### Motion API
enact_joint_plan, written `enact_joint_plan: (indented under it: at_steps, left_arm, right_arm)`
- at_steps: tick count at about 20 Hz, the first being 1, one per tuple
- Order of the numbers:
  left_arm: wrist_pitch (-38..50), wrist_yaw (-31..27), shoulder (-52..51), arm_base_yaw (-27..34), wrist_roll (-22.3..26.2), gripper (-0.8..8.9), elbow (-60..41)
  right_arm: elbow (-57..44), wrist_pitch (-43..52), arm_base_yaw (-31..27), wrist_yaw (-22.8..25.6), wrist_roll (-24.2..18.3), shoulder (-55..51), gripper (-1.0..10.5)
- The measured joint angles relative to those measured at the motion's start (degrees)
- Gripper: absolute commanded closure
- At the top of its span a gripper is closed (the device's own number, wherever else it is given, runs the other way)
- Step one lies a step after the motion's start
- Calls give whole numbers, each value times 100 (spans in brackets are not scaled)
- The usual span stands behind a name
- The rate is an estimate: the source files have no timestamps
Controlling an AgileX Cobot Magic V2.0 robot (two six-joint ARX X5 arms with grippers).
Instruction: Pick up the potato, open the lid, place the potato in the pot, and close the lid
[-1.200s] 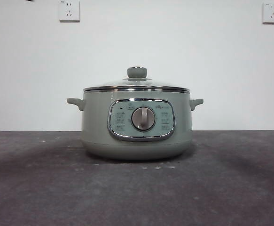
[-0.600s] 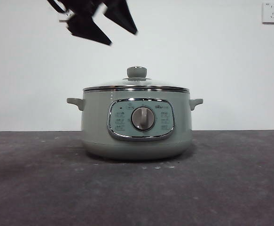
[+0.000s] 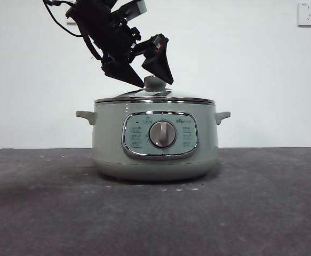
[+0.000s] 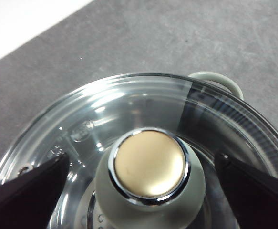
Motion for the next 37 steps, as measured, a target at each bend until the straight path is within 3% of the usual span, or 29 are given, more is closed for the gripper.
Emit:
enact_joint_plan:
  at_steps: [5, 10, 14, 19, 28, 37]
  left_arm:
    - [15, -9, 20, 0, 0, 214, 0]
    - [17, -9, 79, 0, 0, 420, 0]
    - [20, 0, 79, 0, -2, 663, 0]
    - [15, 46, 79, -15, -26, 823, 0]
    - [-50, 52, 81, -15, -57, 822, 55]
    - [-1051, 15, 131, 15, -223, 821, 1331]
  right_arm:
    - [0, 0, 0, 9, 0, 0, 957]
    - [0, 0, 0, 28, 0, 0, 957]
    - [0, 0, 0, 37, 0, 0, 957]
    - [0, 0, 0, 39, 0, 0, 957]
    - [0, 0, 0, 37, 11, 0, 957]
    - [0, 0, 0, 39, 20, 0, 957]
